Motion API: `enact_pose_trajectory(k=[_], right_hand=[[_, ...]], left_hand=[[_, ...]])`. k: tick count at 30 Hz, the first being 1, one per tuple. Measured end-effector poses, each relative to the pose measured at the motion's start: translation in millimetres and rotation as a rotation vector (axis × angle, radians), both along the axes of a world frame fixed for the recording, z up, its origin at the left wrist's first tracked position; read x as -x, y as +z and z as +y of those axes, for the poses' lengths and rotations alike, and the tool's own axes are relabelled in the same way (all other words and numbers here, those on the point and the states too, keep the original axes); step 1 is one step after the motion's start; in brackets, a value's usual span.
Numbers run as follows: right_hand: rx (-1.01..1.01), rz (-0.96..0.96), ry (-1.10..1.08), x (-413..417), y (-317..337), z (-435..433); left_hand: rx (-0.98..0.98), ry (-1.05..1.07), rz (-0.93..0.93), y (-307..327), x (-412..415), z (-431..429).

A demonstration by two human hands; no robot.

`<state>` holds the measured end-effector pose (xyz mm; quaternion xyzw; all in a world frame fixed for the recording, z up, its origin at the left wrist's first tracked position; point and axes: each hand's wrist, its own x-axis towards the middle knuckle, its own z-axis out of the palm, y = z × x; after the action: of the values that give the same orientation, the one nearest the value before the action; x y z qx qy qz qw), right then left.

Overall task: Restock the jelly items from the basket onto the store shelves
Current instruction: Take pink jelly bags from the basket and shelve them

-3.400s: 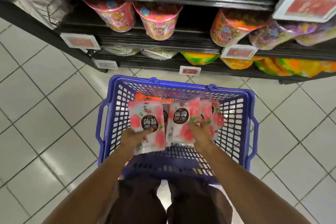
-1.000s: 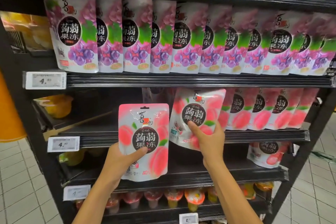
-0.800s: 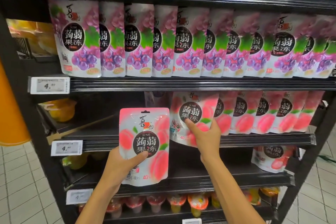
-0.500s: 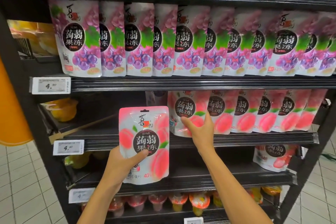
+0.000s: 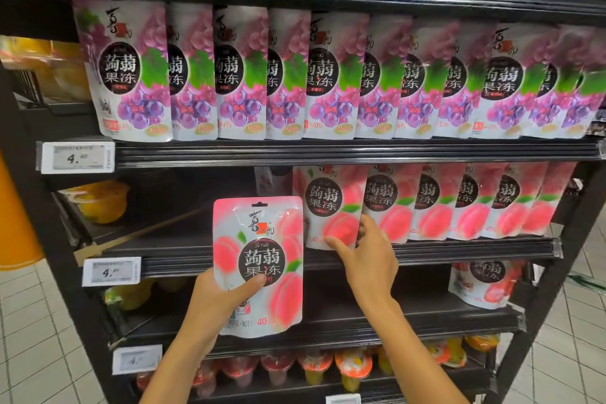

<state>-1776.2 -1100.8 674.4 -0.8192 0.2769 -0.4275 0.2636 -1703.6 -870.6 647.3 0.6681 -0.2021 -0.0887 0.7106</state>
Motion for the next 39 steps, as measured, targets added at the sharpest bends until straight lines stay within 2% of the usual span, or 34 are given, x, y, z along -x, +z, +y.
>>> enact_pose_trajectory(k=[9,15,19,21,23,24,26,29,35,37,39], right_hand=[[-0.018,0.099,-0.126,-7.5,7.5,-7.3],[0.082,-0.059,-0.151,-1.7,-1.8,-3.4],[0.05,-0.099,-0.157,0.7,-1.6,1.0],[0.102,-0.213,-0.051,4.5,-1.7,6.1],[-0.019,-0.284,0.214,8.6,-0.8,15.0],[-0.175,-0.27,0.368,10.1,1.3,21.3],[-0.443,-0.123,0.603,12.1,6.9,33.4],[-0.508,0.001,0.786,10.9,13.3,39.5],[-0.56,-0.162,0.703,-2.1,33.4,42.1],[-0.547,-0.202,0.648,-10.1,41.3,42.3],[-0.542,-0.232,0.585,-17.0,51.0,41.1]], left_hand=[[-0.012,0.025,-0.006,2.1,1.5,3.2],[-0.013,0.031,0.009,3.0,2.4,2.8],[-0.007,0.012,0.026,4.9,3.6,-3.2],[-0.008,-0.012,0.03,6.7,2.9,-5.9],[-0.012,-0.039,0.027,9.6,0.1,-8.6],[-0.007,-0.058,0.026,11.0,-1.7,-10.0],[0.028,-0.094,0.03,14.2,-4.7,-13.5],[0.081,-0.112,0.018,22.2,-6.9,-18.5],[0.096,0.069,-0.061,47.4,-13.5,-29.4],[0.123,0.169,-0.145,50.9,-10.3,-33.1],[0.06,0.294,-0.281,49.3,-5.4,-35.0]])
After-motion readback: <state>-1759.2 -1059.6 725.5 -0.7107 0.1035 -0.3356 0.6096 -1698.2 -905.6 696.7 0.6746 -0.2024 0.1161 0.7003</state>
